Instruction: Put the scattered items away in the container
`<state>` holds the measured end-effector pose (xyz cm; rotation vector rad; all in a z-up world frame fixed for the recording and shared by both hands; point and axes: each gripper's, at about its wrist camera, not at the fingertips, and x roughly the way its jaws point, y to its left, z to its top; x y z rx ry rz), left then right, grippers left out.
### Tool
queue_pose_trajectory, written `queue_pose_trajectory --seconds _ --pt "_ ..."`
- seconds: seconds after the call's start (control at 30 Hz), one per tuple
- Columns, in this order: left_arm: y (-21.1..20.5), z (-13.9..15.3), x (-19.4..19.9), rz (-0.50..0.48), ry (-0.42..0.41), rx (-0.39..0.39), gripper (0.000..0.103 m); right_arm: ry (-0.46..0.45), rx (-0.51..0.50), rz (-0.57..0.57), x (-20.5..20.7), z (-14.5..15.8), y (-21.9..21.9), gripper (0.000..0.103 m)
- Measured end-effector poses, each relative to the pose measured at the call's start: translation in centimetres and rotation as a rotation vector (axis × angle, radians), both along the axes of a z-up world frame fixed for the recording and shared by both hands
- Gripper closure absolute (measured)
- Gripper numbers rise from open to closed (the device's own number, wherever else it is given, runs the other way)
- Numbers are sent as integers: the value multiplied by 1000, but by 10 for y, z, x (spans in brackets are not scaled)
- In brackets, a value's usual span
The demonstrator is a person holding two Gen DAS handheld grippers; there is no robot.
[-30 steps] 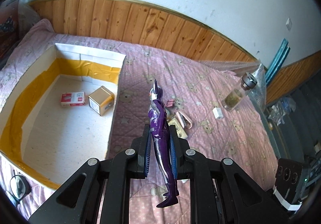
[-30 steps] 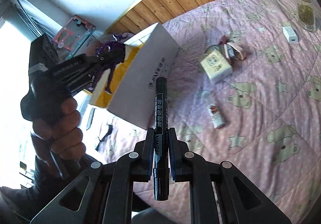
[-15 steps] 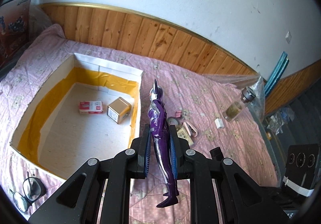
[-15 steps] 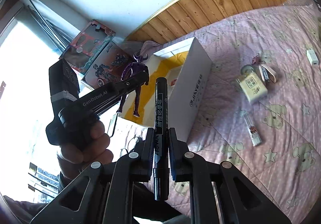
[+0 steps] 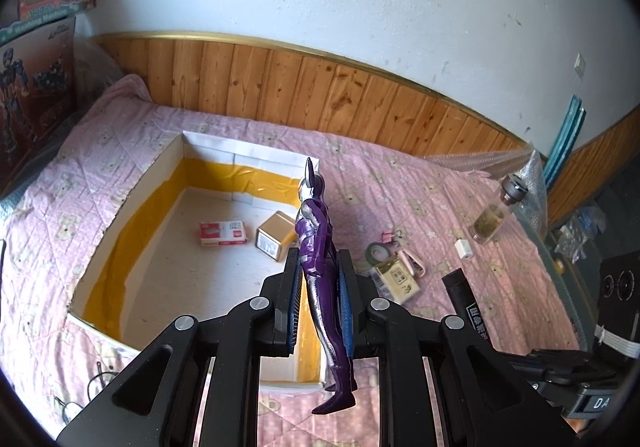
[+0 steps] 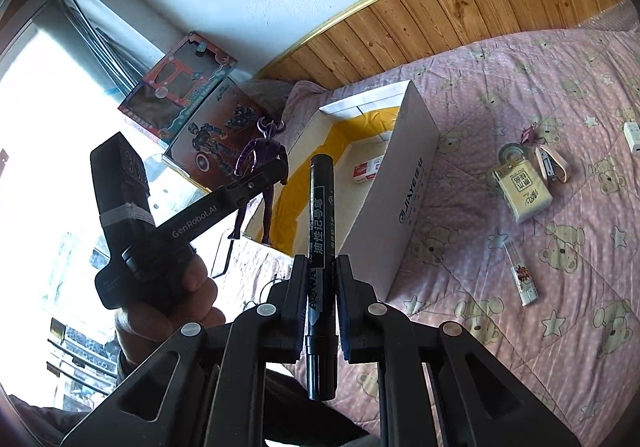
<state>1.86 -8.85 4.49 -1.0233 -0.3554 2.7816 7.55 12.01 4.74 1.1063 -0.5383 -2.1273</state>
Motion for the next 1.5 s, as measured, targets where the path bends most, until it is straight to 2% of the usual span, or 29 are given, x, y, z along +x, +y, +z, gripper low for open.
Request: queue_pose_trajectory --seconds 0.3,0.43,0.63,1.1,1.5 --pt "-19 3 0 6 -6 40 86 15 8 19 -7 11 -19 89" --pt "-29 14 -3 9 7 35 86 20 7 24 -10 16 -24 89" --pt "-56 21 -8 24 -7 131 86 23 8 26 -15 20 -29 89" --pt "-93 9 -12 88 -37 172 86 15 4 54 -34 19 -55 89" --pt "-100 -11 -26 113 -92 165 86 -8 12 77 -52 13 -74 89"
